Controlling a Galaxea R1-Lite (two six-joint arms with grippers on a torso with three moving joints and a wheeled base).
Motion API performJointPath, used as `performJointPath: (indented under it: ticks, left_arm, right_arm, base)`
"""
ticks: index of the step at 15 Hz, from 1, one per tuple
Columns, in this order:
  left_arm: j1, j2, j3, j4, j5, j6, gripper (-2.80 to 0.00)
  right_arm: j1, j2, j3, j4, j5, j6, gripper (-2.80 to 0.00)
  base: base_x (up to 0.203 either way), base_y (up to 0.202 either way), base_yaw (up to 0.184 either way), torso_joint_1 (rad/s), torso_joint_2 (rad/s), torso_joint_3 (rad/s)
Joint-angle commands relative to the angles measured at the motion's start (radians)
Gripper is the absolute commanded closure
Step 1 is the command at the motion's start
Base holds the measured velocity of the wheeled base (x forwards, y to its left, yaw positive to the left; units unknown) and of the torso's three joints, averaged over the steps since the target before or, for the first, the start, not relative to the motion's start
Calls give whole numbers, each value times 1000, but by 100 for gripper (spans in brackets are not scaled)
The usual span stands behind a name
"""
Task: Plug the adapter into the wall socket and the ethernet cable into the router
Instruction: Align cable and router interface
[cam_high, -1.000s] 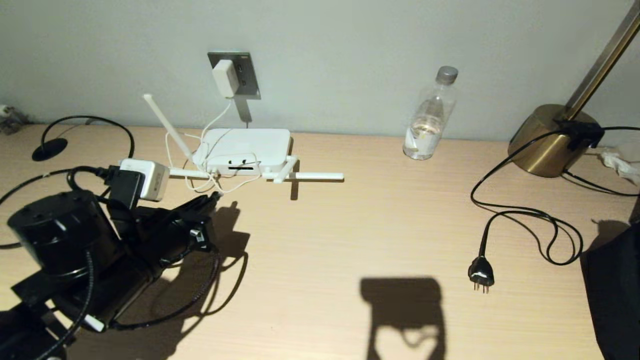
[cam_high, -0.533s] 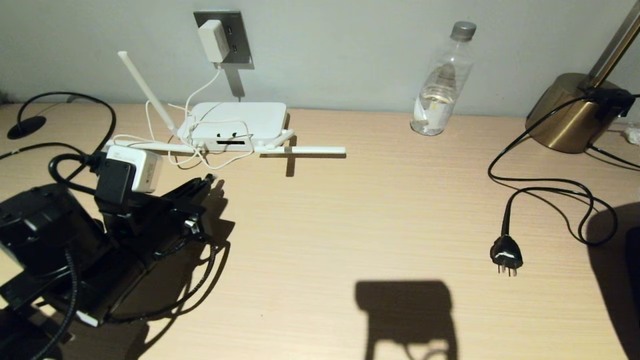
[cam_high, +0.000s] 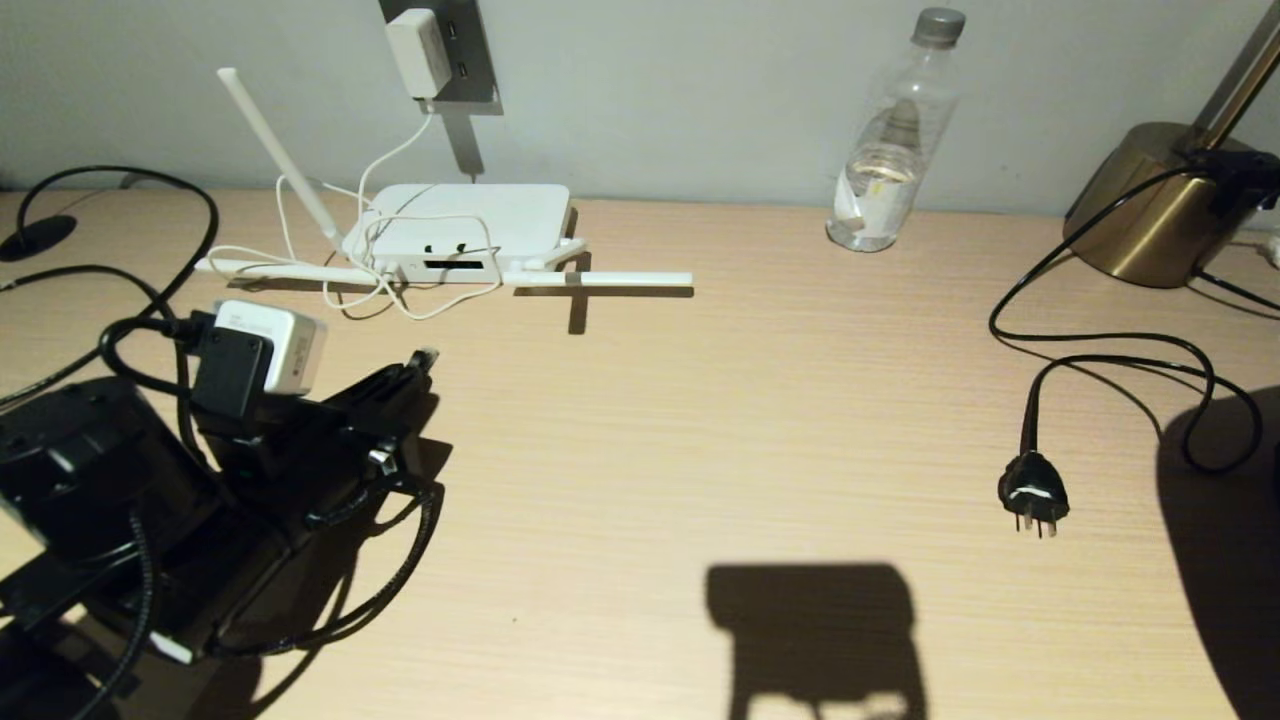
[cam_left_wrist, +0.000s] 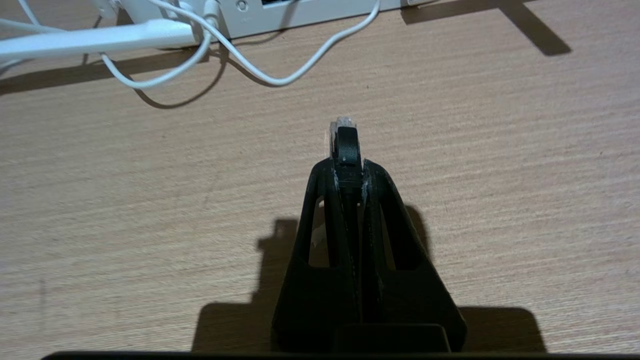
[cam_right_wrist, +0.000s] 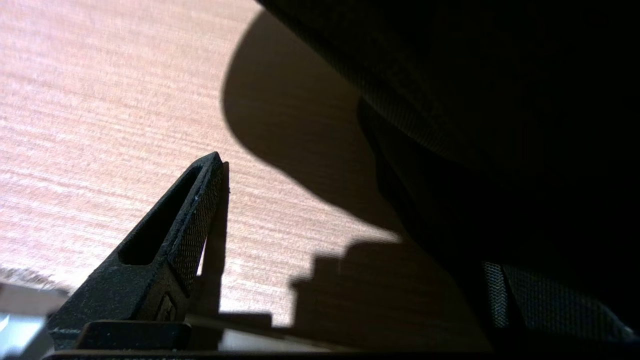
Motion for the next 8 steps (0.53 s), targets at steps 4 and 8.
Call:
performJointPath:
  ticks: [4, 8]
  left_arm:
    - [0, 14, -6, -10, -10, 3, 0]
    - [0, 17, -5, -10, -10, 3, 0]
  right_arm:
    - [0, 2, -1, 2, -1, -10, -280]
    - [0, 2, -1, 2, 6, -6, -280]
  base:
    - [0, 0, 0, 163, -435, -289]
    - [0, 0, 0, 195, -502, -316]
